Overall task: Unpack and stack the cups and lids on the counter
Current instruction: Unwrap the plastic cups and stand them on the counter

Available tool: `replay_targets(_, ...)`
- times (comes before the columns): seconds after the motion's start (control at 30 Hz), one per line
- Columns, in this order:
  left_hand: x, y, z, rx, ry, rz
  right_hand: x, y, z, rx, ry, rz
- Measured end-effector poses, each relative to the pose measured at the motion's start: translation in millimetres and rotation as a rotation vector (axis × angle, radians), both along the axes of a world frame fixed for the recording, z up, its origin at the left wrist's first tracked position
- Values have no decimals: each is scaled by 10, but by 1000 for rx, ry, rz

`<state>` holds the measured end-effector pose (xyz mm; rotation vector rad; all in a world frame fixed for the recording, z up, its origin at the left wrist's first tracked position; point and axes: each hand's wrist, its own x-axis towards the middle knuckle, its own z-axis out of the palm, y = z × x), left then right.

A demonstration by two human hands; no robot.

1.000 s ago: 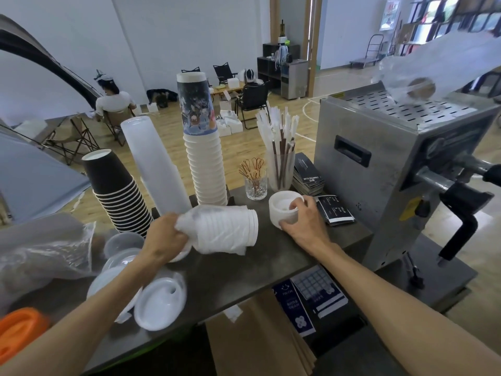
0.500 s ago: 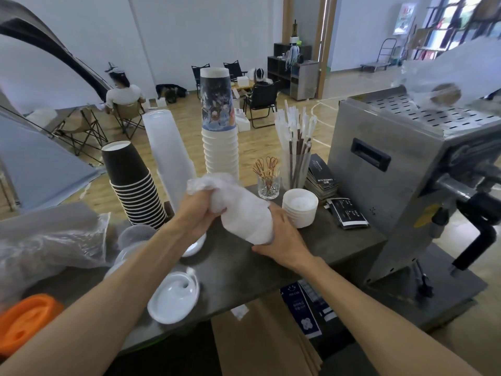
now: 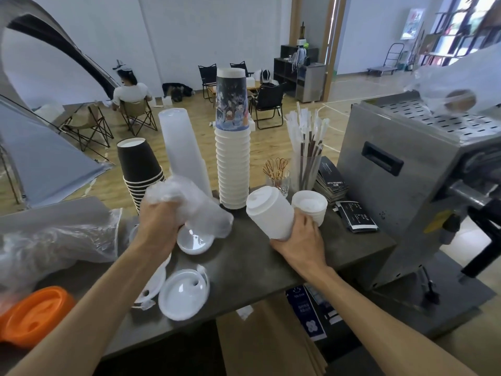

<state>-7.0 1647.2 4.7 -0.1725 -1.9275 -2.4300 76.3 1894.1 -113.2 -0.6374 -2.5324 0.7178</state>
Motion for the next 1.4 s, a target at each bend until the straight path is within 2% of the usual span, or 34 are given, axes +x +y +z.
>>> replay_targets(0.07,97,-69,-102,-238,83,52,21,29,30,93,-7,-25)
replay_targets(0.13,128,-71,-262,-406,211,-58,1,23,41,195,-40,-45)
replay_targets(0.2,171,0,-405,-499,239,-123,-35,-33,65,317,-92,-87)
replay_targets(0.27,246,100,-488,-549,221,-154,-82,-99,121,445,-132,-134)
replay_targets(0.33,320,196,-594,-580,285,-208,-128,-144,193,508,-182,-153)
replay_targets(0.47,396,336,-757,-594,273,-300,-184,-151,276,500,-248,-175)
replay_targets(0.57,409,434,-847,-608,365,-361,-128,-145,235,439,-234,-133)
replay_targets(0.67,400,464,-906,-577,332,-366,1,-173,184,306,-104,-76)
replay_targets(0.73,439,509,-908,-512,261,-357,186,-257,123,147,113,-77)
replay_targets(0.8,572,561,-872,-404,116,-339,403,-426,64,-186,307,-68)
replay_targets(0.87,732,635,-899,-268,-56,-327,529,-618,89,-653,277,39)
replay_targets(0.93,866,717,-973,-79,-317,-349,555,-691,107,-1090,264,131)
replay_targets(0.97,916,740,-1012,-31,-413,-353,556,-708,142,-1238,268,133)
replay_targets(1.0,937,754,-1049,-79,-439,-356,544,-716,164,-1299,252,115)
replay_targets(1.03,946,743,-1057,-215,-398,-357,530,-730,177,-1275,217,81)
replay_targets(1.1,924,686,-1085,-458,-177,-315,503,-798,172,-1204,145,67)
replay_targets(1.2,863,593,-1079,-606,63,-269,497,-940,214,-1263,115,129)
replay_targets(1.3,820,504,-1085,-1121,362,-114,530,-1148,312,-1289,71,247)
replay_targets(1.33,825,455,-1074,-1210,439,-57,544,-1213,330,-1257,78,250)
replay_targets(1.4,842,341,-1039,-1199,437,-104,570,-1312,342,-1234,127,199)
